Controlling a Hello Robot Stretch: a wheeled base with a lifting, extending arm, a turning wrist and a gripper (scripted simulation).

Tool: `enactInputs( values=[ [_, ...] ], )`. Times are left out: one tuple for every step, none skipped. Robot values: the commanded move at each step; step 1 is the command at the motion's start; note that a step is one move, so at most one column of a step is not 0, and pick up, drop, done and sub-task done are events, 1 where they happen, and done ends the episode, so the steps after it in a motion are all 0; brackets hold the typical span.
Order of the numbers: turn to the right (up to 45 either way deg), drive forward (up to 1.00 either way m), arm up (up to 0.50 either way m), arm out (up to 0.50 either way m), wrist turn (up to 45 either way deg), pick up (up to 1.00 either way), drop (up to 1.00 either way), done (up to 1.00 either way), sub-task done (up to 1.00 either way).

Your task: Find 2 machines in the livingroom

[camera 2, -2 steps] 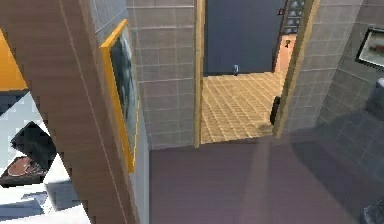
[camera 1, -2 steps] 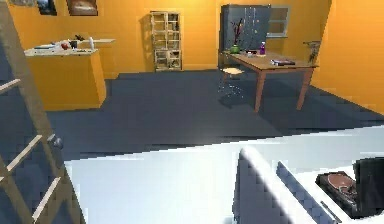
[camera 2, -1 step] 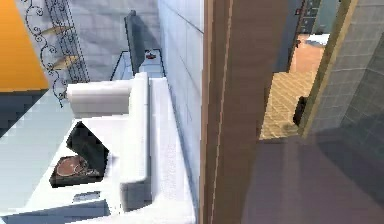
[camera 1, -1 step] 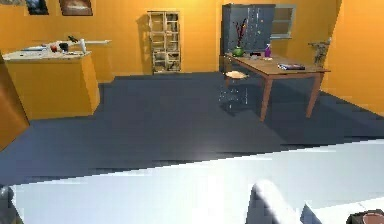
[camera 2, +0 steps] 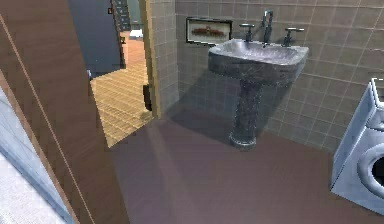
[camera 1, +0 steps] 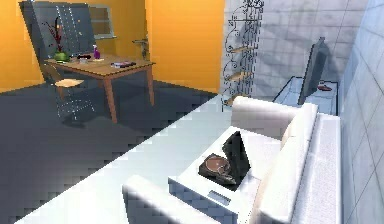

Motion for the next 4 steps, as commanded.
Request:
enactInputs(
  values=[
    [0.0, 0.00, 0.00, 0.00, 0.0, 0.00, 0.00, 0.00, 1.00],
    [12.0, 0.00, 0.00, 0.00, 0.0, 0.00, 0.00, 0.00, 0.00],
    [0.0, 0.05, 0.00, 0.00, 0.0, 0.00, 0.00, 0.00, 0.00],
    [-45.0, 0.00, 0.00, 0.00, 0.0, 0.00, 0.00, 0.00, 0.00]
  ],
)
